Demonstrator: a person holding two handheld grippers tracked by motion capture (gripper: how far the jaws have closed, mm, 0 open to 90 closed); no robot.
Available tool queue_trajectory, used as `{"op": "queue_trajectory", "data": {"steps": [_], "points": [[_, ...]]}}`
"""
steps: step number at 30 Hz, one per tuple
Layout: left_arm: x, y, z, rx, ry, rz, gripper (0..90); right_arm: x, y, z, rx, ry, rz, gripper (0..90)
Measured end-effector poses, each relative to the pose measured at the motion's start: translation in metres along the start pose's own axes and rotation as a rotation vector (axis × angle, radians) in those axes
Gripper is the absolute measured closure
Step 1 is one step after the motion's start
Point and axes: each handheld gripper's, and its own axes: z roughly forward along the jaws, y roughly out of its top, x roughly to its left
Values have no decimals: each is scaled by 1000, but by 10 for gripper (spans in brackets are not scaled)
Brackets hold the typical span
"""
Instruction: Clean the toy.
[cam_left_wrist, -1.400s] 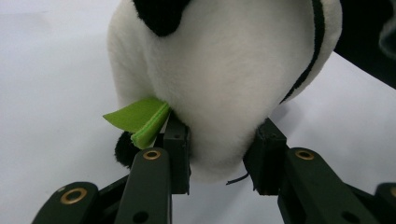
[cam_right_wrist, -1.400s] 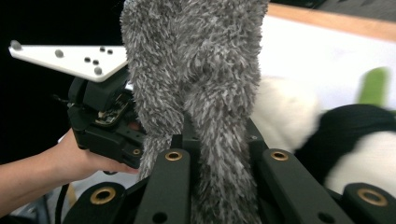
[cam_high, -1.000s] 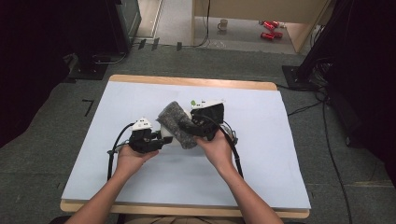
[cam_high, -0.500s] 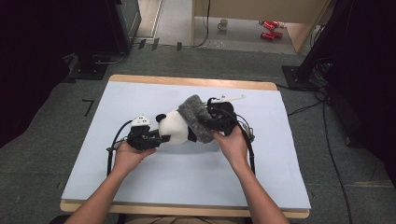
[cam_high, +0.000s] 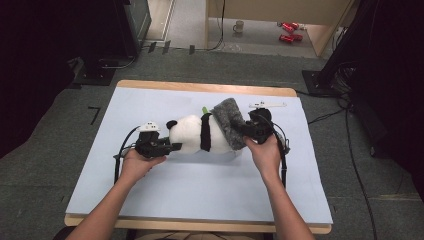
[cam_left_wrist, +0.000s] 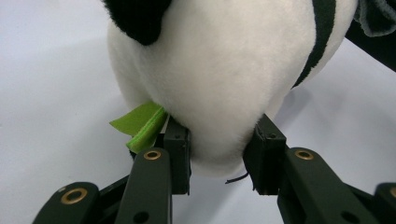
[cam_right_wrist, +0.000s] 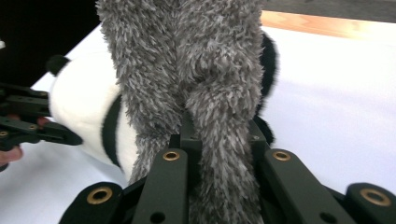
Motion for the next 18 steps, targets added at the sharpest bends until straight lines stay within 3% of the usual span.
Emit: {"op": "queue_trajectory", "data": {"steps": [5,8,13,18], "points": [[4,1,1,-7,-9,-22,658,-10,-1,-8,3,-43,31,788],[5,1,2,-7,-12,-29,659,-8,2,-17,-14,-34,30,789],[4,1,1,-7,-9,-36,659,11,13,-33,-55,26,2,789],[2,2,2,-12,2,-33,660,35,17,-32,-58,89,-46,789]]}}
